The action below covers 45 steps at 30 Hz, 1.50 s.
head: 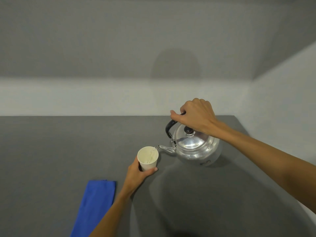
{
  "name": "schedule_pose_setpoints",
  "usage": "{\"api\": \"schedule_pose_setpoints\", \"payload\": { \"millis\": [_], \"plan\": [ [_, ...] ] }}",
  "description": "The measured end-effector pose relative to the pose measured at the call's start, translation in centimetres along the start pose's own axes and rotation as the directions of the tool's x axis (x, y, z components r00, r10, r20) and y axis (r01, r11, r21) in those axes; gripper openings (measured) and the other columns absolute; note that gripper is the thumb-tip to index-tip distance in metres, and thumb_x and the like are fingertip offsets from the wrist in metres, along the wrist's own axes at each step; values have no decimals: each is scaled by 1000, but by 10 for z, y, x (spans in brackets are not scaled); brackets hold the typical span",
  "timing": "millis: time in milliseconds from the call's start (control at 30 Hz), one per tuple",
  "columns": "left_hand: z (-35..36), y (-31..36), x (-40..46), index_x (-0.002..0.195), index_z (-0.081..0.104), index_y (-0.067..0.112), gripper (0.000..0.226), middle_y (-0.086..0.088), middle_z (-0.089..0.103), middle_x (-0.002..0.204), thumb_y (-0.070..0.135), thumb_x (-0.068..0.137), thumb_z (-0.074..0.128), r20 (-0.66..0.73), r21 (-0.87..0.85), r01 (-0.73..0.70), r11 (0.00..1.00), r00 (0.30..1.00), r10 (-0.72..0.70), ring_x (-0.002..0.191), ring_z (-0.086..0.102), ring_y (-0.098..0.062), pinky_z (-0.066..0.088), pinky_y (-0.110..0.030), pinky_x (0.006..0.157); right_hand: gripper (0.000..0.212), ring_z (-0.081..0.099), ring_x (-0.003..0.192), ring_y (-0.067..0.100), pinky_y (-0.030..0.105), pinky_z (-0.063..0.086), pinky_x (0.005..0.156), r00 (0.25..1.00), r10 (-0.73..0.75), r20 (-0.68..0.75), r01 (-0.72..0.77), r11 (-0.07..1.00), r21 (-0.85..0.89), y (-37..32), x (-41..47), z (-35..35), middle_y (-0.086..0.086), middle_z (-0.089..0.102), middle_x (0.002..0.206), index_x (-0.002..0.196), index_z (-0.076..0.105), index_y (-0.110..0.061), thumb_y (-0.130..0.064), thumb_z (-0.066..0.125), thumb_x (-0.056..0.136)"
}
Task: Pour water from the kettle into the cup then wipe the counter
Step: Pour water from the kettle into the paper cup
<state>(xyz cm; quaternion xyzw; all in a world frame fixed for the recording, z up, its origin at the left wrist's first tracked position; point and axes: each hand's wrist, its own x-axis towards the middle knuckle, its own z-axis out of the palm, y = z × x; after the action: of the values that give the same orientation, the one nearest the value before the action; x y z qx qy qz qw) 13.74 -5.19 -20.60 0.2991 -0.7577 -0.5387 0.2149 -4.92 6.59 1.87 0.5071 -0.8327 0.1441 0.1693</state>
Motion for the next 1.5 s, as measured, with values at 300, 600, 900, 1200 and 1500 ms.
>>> {"api": "schedule_pose_setpoints", "payload": {
  "millis": [300,600,900,1200,1500],
  "plan": [
    [0,0,0,118,41,45,70,34,52,110,45,61,82,8,5,-3,1000,1000,3,100,49,21,40,3,72,58,17,44,19,26,21,46,1000,-5,-9,5,1000,-9,1,3,-5,-1,16,39,41,27,-14,-45,53,82],
    [0,-2,1,119,43,43,69,31,54,110,41,63,83,5,9,-12,1000,1000,12,100,51,17,42,1,72,57,17,45,19,27,23,47,1000,-5,-20,5,1000,-9,3,3,-11,-1,16,39,41,29,-12,-44,53,82],
    [1,-4,1,119,47,37,67,30,56,107,37,64,84,-9,9,-21,1000,1000,21,99,50,21,39,3,73,57,17,45,20,27,23,47,1000,-3,-23,2,1000,-27,3,4,-16,0,15,39,41,28,-12,-44,53,81],
    [0,-5,2,121,48,36,67,27,57,107,39,63,83,-16,22,-22,1000,1000,23,100,53,15,43,-4,73,57,15,45,19,28,24,47,1000,-6,-14,6,1000,-30,2,4,-18,1,15,41,42,25,-13,-43,54,81],
    [0,-5,1,117,46,42,66,33,56,106,44,62,82,-15,19,-29,999,999,30,100,52,16,43,-5,74,58,16,43,19,27,23,46,1000,-7,-17,6,999,-38,3,6,-19,0,17,39,41,26,-13,-44,53,81]
  ]
}}
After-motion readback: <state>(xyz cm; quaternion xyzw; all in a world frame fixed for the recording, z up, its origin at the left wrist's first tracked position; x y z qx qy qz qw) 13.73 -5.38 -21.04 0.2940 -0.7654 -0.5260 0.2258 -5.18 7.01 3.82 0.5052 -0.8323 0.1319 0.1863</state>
